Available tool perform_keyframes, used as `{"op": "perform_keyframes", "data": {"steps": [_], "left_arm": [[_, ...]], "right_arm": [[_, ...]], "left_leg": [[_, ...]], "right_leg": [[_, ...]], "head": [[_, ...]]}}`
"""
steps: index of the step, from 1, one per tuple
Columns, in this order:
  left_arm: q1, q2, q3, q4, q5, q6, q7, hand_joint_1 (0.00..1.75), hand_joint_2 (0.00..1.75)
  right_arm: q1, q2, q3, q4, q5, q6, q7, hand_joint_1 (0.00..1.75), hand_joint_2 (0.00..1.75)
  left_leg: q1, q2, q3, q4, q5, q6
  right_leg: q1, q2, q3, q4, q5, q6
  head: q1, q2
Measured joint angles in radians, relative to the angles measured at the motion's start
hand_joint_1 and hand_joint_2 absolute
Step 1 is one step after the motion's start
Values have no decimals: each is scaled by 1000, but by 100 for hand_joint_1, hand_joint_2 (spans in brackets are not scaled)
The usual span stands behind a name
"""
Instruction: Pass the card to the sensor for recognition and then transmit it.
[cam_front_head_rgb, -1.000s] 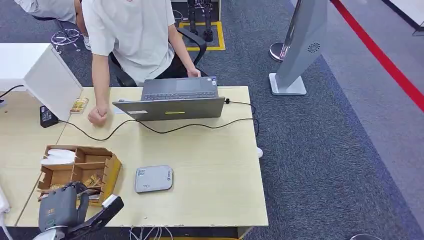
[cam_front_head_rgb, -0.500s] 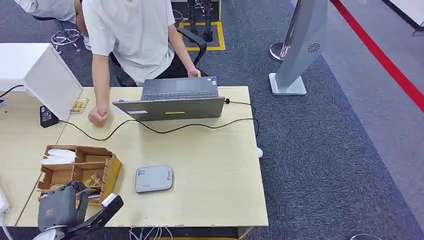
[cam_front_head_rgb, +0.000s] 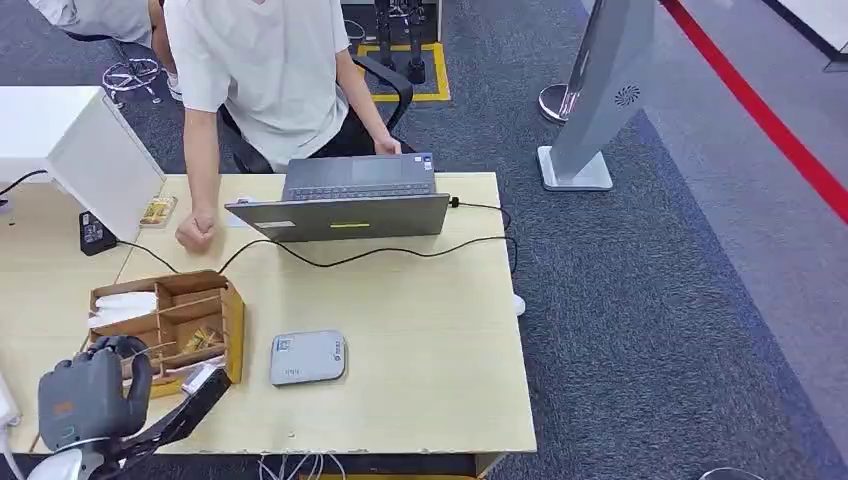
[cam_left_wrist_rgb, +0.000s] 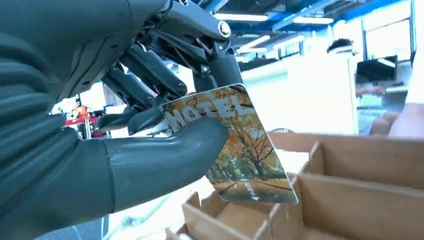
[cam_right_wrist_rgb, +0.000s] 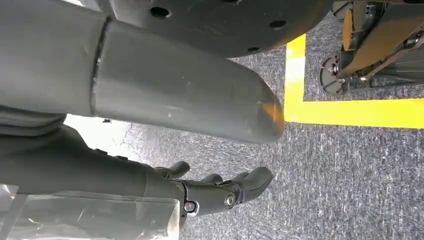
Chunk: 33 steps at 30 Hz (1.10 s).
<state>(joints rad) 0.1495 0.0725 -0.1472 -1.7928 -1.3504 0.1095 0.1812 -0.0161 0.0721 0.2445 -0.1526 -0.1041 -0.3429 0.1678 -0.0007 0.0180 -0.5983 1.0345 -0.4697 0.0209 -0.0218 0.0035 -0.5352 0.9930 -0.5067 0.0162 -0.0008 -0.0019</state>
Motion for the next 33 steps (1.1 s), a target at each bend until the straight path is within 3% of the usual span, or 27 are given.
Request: {"op": "perform_keyframes", "data": {"steps": [27,28,29,31,32,33], "left_arm": [[-4,2,0,-27,-16,3,4,175,175],[-43,6,-1,-18,-68,14,21,175,175],[-151,15,-7,39,-128,30,26,175,175],[-472,28,-13,223,-179,75,1,175,175],[-560,32,-13,291,-179,100,-7,175,175],[-629,40,-12,343,-180,123,-10,175,175]], "right_arm": [[0,0,0,0,6,0,0,0,0],[0,0,2,0,25,10,-3,0,0],[0,0,10,0,44,22,-3,0,0],[-20,0,32,0,64,31,-2,0,0],[-29,0,35,0,70,31,-1,0,0],[-32,0,40,-2,71,32,-2,0,0]], "left_leg": [[0,0,1,1,0,0],[0,-1,1,1,1,1],[1,-8,-6,3,7,4],[4,-30,-21,3,18,-2],[4,-27,-20,1,19,-3],[3,-18,-16,-1,19,-3]], "right_leg": [[0,0,-5,-1,0,0],[0,-1,-7,-1,0,0],[0,-8,-8,-1,1,1],[5,-30,-13,1,6,-3],[6,-28,-14,1,11,-6],[4,-18,-12,2,14,-5]], "head": [[0,0],[-2,0],[-4,0],[8,0],[17,0],[13,0]]}}
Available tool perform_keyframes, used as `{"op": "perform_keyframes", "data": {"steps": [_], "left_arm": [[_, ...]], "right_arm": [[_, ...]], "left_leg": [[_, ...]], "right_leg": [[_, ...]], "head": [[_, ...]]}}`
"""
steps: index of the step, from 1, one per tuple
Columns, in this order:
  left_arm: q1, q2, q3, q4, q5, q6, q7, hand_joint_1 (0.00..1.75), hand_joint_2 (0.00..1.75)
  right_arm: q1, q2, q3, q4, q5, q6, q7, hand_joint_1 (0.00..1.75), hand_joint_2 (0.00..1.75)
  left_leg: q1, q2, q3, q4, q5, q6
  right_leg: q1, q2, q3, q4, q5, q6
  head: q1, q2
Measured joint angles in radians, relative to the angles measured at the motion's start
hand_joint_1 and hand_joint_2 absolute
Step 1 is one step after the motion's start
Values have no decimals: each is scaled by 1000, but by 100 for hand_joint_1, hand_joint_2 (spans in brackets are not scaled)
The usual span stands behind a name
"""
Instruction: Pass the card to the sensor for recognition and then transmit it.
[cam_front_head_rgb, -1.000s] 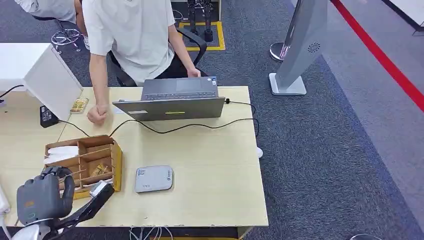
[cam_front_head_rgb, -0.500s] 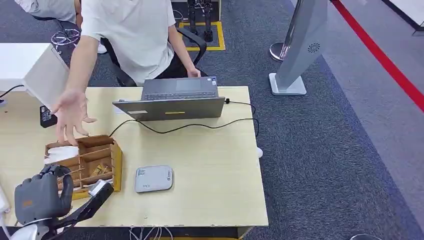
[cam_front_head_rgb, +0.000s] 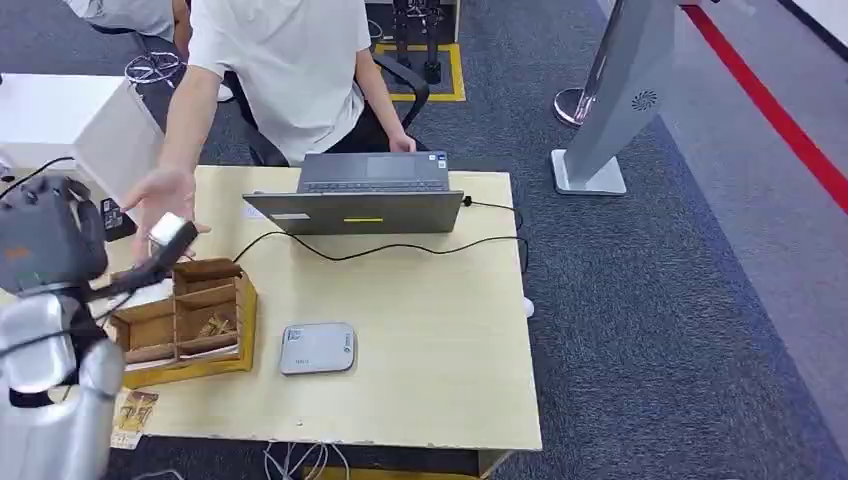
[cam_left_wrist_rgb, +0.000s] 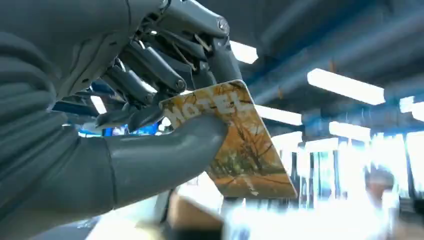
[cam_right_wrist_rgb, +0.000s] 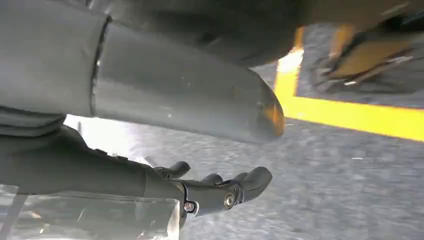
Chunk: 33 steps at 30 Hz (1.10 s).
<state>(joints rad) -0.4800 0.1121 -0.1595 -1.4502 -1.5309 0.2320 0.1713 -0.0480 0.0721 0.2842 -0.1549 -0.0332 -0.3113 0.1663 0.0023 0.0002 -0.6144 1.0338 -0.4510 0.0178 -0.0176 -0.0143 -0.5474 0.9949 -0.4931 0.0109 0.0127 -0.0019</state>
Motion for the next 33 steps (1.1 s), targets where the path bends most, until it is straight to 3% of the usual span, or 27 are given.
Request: {"op": "perform_keyframes", "data": {"steps": [2,7,20,21,33], "left_arm": [[-86,3,-3,63,-1,-1,-1,175,175],[-151,1,-8,136,-2,-2,2,175,175],[-175,33,-8,169,0,-30,12,175,175],[-175,35,-8,170,1,-31,12,0,175],[-158,54,-3,169,25,-23,6,0,175]], "right_arm": [[2,0,10,-1,1,0,2,0,0],[14,0,18,0,1,0,4,0,0],[15,0,40,0,19,8,3,0,0],[15,0,40,0,20,8,3,0,0],[15,0,42,0,19,6,0,0,0]], "left_leg": [[-1,8,4,0,1,1],[-1,14,0,1,1,1],[0,15,-1,0,0,1],[0,15,-1,0,0,1],[0,14,-1,0,0,1]], "right_leg": [[-2,9,1,0,2,3],[-2,16,-5,0,4,3],[0,16,-6,0,3,3],[0,16,-6,0,3,3],[-1,15,-5,0,3,3]], "head": [[-15,0],[-11,0],[-12,0],[-13,0],[-12,0]]}}
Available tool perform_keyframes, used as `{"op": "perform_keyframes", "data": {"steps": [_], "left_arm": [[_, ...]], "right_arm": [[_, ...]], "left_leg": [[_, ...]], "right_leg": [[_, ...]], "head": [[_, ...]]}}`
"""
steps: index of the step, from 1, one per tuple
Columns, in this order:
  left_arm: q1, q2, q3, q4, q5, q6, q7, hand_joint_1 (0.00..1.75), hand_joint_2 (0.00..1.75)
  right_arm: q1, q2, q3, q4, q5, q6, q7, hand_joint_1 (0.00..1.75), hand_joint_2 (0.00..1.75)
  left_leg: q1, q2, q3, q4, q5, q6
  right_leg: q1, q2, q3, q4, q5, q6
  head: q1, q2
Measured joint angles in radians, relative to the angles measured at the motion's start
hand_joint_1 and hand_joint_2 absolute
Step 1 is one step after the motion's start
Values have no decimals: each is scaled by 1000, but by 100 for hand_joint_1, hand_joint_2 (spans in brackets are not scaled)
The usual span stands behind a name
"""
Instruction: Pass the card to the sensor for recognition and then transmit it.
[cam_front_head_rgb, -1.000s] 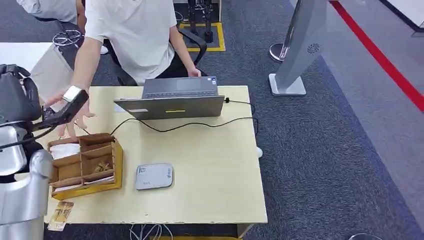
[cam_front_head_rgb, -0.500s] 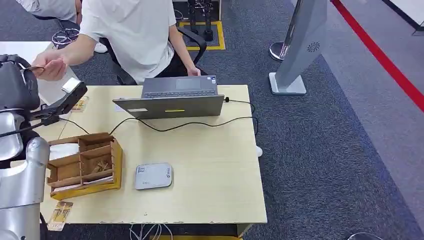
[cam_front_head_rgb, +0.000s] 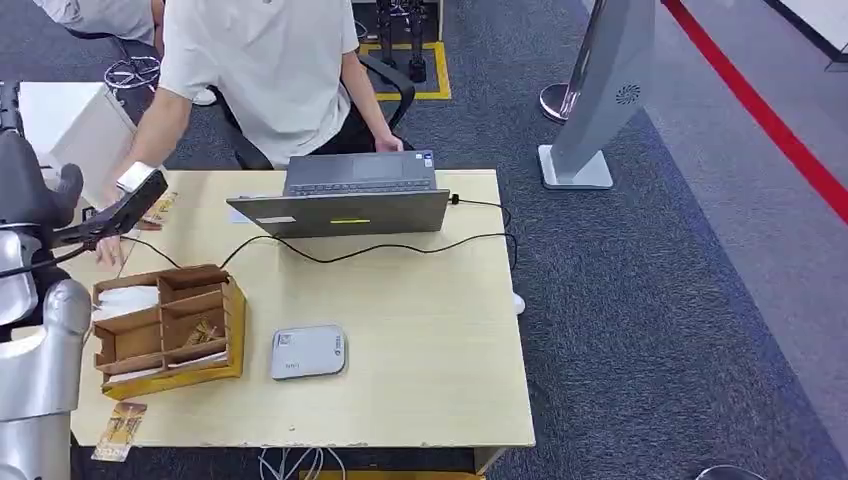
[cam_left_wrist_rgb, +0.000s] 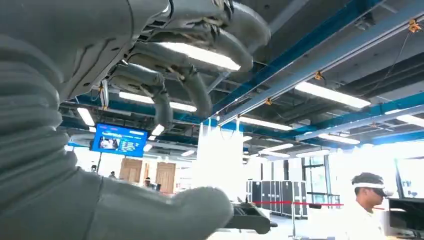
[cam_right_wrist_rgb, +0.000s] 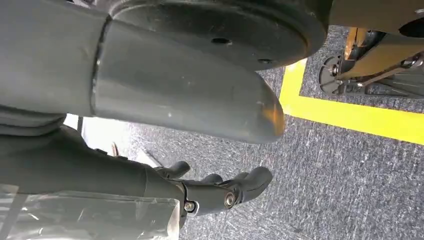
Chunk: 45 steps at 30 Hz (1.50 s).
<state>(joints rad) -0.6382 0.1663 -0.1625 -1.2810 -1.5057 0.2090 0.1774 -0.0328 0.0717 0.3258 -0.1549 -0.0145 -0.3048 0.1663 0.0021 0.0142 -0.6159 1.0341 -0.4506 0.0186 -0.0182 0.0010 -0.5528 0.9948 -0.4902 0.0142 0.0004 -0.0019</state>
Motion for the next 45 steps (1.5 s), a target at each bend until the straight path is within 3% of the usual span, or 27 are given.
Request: {"op": "perform_keyframes", "data": {"steps": [4,9,12,16,26,35,38,40,43,45], "left_arm": [[39,6,1,-20,23,1,-21,0,175],[223,58,36,-148,177,25,-73,0,175],[414,101,161,-249,356,47,-130,0,175],[540,114,305,-312,389,47,-202,0,175],[632,123,438,-365,425,31,-187,0,175],[652,126,475,-375,428,31,-189,0,175],[676,126,508,-375,509,16,-171,0,175],[709,121,600,-370,671,-20,-226,0,175],[718,97,869,-309,816,-119,-371,0,175],[702,76,1059,-240,887,-215,-411,0,175]], "right_arm": [[0,0,0,0,-13,-1,0,0,0],[6,0,-6,0,-42,-2,0,0,0],[13,0,-10,0,-54,1,15,0,0],[20,-1,-13,1,-54,1,19,0,0],[17,-1,-19,1,-54,1,21,0,0],[16,-1,-20,1,-54,1,21,0,0],[16,-1,-21,1,-56,7,24,0,0],[17,-3,-21,1,-57,15,26,0,0],[23,-7,-21,2,-54,16,26,0,0],[26,-10,-21,3,-53,16,25,0,0]], "left_leg": [[0,0,0,0,0,0],[-1,5,1,-1,-3,-3],[0,13,5,-1,-8,-5],[1,4,4,-1,-8,-5],[1,3,5,-1,-8,-5],[1,2,5,-1,-8,-5],[1,2,5,-2,-8,-5],[1,7,8,-2,-10,-7],[1,9,9,-2,-12,-9],[2,10,10,-2,-13,-9]], "right_leg": [[0,1,1,0,0,0],[0,5,1,1,-2,-2],[0,13,0,0,-4,-5],[1,5,0,0,-9,-5],[2,2,5,0,-9,-7],[2,1,5,0,-9,-7],[3,1,7,1,-9,-7],[3,7,7,1,-9,-7],[3,10,6,1,-10,-8],[3,10,6,0,-12,-9]], "head": [[0,0],[1,0],[-1,0],[0,0],[-1,0],[0,0],[0,0],[-1,0],[0,0],[-2,0]]}}
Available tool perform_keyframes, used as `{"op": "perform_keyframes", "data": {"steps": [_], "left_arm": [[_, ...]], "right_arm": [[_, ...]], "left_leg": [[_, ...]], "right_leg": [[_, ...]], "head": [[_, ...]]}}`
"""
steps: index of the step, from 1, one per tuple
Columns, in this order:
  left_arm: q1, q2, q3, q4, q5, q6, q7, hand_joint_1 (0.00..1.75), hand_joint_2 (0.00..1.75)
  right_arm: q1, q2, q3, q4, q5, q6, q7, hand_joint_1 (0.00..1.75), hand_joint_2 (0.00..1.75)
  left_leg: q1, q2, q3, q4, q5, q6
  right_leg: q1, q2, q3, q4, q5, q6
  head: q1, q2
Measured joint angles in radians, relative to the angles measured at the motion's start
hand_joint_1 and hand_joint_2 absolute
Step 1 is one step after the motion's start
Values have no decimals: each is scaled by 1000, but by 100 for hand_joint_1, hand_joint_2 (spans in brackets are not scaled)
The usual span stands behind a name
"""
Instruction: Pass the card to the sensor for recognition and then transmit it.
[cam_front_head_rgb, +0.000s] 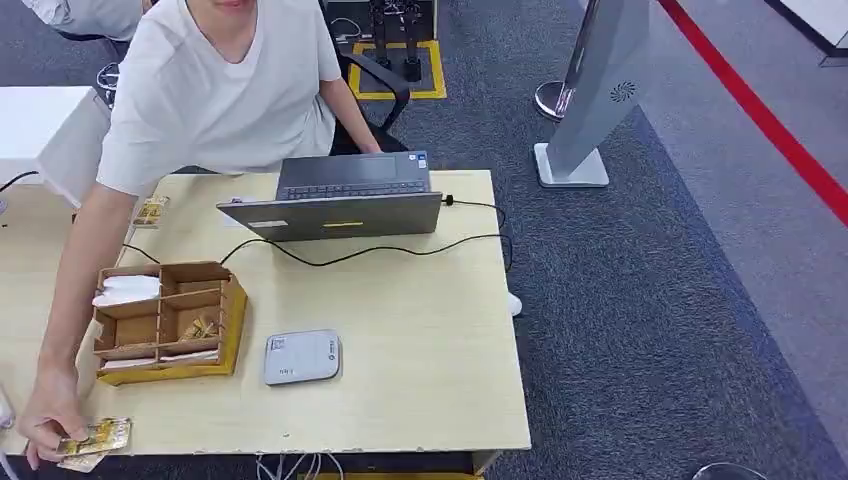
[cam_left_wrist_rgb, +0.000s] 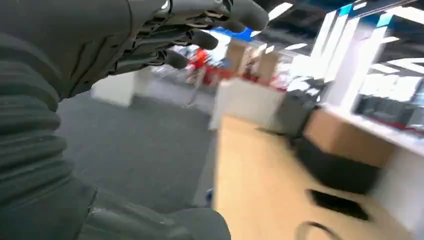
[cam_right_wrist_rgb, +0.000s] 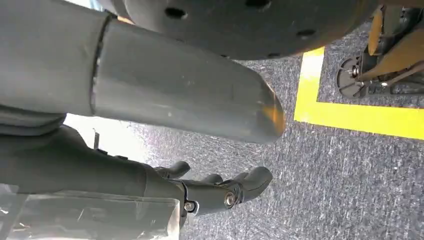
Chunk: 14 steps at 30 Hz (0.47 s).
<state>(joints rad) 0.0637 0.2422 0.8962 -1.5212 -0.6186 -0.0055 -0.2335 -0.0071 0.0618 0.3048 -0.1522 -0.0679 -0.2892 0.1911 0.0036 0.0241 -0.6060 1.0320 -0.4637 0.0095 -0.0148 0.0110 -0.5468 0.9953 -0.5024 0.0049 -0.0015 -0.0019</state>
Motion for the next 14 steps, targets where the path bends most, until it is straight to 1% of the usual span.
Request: {"op": "perform_keyframes", "data": {"steps": [1,2,3,5,6,7,8,9,10,11,12,13,14], "left_arm": [[-14,-18,88,36,35,-35,3,0,175],[-30,-43,186,81,77,-55,17,0,175],[-41,-58,237,121,109,-67,38,0,0],[-68,-120,368,231,157,-49,74,0,0],[-73,-161,412,282,168,-57,114,0,0],[-78,-223,453,363,173,-55,186,0,175],[-81,-268,477,439,166,-19,249,0,175],[-90,-317,497,561,156,36,261,0,175],[-90,-353,506,684,145,76,220,0,175],[-93,-390,507,770,131,82,175,0,175],[-103,-424,507,852,114,80,147,0,175],[-111,-440,507,908,100,78,140,0,175],[-119,-445,507,962,84,70,143,0,175]], "right_arm": [[1,-2,0,0,-1,0,-4,0,0],[1,-3,0,0,-1,0,-7,0,0],[1,-3,0,0,-4,0,-9,0,0],[1,-3,0,0,-6,-5,-11,0,0],[0,-3,0,0,3,-13,-2,0,0],[-1,-3,2,0,11,-22,8,0,0],[-3,-3,4,0,20,-23,16,0,0],[-4,-3,7,0,23,-23,21,0,0],[-5,-3,11,0,25,-22,21,0,0],[-6,-3,15,0,26,-22,20,0,0],[-8,-3,16,0,26,-22,20,0,0],[-10,-4,16,0,25,-23,20,0,0],[-11,-5,17,0,24,-23,17,0,0]], "left_leg": [[0,-1,0,0,0,0],[0,-1,0,0,-1,0],[0,-2,1,0,-2,2],[-2,-6,2,0,-2,3],[-3,-6,2,0,-3,3],[-6,-6,3,0,-3,4],[-10,-7,4,0,-4,6],[-11,-7,4,-1,-2,10],[-11,-9,4,0,-2,10],[-10,-12,4,0,-3,12],[-7,-14,3,2,-3,12],[-5,-14,2,2,-3,13],[-5,-15,3,2,-3,13]], "right_leg": [[0,-1,0,0,-1,1],[0,-2,0,-1,-2,1],[0,-3,1,-1,-3,2],[-2,-7,3,-1,-4,4],[-3,-7,3,-1,-4,4],[-6,-7,3,-2,-4,5],[-10,-8,4,-2,-5,7],[-12,-9,4,-1,-6,10],[-13,-11,4,-1,-6,10],[-12,-13,5,-3,-6,10],[-11,-15,7,-4,-6,10],[-8,-16,8,-6,-5,11],[-8,-16,8,-7,-3,14]], "head": [[0,0],[0,0],[-1,0],[1,0],[0,0],[1,0],[0,0],[-4,0],[-8,0],[-6,0],[0,0],[8,0],[16,0]]}}
